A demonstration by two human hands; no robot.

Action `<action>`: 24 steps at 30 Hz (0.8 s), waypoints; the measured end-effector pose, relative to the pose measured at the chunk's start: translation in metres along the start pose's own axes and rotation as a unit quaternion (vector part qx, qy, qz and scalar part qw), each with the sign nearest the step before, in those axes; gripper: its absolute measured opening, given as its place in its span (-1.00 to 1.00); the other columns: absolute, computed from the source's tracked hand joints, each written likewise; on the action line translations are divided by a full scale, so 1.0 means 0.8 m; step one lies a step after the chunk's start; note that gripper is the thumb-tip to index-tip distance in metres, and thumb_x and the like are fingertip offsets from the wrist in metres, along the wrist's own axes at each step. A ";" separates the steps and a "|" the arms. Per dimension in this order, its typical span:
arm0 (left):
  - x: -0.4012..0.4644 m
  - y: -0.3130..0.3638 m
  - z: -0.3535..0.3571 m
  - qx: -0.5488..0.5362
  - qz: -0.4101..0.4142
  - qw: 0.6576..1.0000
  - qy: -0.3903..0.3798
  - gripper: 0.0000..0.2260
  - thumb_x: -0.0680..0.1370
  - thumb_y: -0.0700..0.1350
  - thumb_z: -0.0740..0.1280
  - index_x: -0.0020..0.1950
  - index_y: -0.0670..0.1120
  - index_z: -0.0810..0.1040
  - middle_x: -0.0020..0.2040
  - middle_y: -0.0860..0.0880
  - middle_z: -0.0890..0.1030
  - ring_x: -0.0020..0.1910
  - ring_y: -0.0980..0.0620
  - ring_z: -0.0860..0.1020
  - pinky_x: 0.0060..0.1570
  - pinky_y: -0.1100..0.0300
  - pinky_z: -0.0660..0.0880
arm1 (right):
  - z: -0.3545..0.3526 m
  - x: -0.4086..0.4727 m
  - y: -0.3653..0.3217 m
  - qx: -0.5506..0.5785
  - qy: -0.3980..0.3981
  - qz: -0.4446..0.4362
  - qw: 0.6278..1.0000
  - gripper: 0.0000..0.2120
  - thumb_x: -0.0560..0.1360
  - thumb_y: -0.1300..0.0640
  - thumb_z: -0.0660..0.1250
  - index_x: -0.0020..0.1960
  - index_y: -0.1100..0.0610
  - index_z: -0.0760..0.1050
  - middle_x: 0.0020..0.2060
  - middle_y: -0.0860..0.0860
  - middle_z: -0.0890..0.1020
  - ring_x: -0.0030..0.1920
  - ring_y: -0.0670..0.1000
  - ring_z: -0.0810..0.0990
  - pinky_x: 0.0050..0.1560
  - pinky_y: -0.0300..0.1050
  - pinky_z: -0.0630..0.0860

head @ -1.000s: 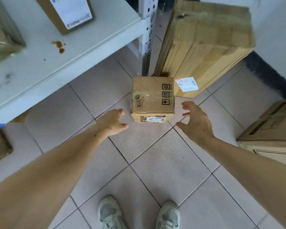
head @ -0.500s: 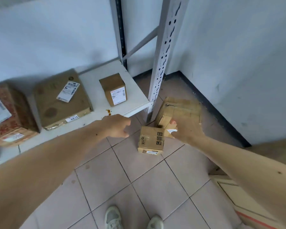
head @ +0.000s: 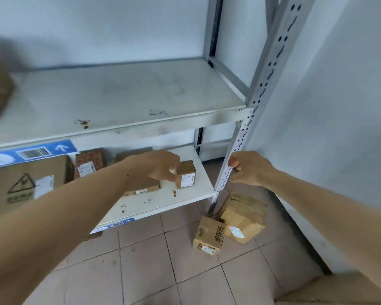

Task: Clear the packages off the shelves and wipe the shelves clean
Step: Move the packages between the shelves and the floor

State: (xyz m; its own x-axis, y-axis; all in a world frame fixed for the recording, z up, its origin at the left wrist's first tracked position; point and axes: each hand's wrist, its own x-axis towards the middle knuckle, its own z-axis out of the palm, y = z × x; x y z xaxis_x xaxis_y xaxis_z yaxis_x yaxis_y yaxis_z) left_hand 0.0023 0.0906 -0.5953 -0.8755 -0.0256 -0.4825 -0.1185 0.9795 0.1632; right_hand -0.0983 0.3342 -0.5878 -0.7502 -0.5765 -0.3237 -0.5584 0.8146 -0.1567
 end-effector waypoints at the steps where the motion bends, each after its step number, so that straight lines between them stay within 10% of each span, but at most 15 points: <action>1: -0.019 -0.005 -0.011 -0.005 -0.006 1.000 0.009 -0.57 0.56 0.13 0.33 0.39 0.05 0.39 0.29 0.11 0.50 0.26 0.03 0.46 0.28 0.02 0.42 | -0.018 -0.006 -0.013 -0.018 0.001 -0.007 1.000 -0.74 0.46 0.07 0.41 0.12 -0.08 0.47 0.06 -0.12 0.53 0.18 0.04 0.51 0.12 -0.03 0.51; 24: -0.389 -0.329 -0.079 -0.068 -0.139 0.972 0.178 -0.55 0.54 0.08 0.40 0.38 -0.02 0.44 0.31 0.03 0.52 0.26 0.02 0.49 0.26 0.12 0.42 | -0.158 -0.025 -0.490 -0.061 0.083 -0.194 0.976 -0.53 0.42 -0.01 0.51 0.27 -0.03 0.45 0.18 -0.12 0.55 0.15 -0.01 0.54 0.09 -0.09 0.48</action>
State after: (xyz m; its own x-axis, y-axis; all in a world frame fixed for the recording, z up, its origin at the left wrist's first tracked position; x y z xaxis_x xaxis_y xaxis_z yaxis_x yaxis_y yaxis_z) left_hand 0.2763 -0.1719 -0.4333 -0.9044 -0.3766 -0.2007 -0.4133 0.8901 0.1922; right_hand 0.0906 0.0179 -0.4016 -0.5151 -0.8506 -0.1053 -0.8423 0.5251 -0.1213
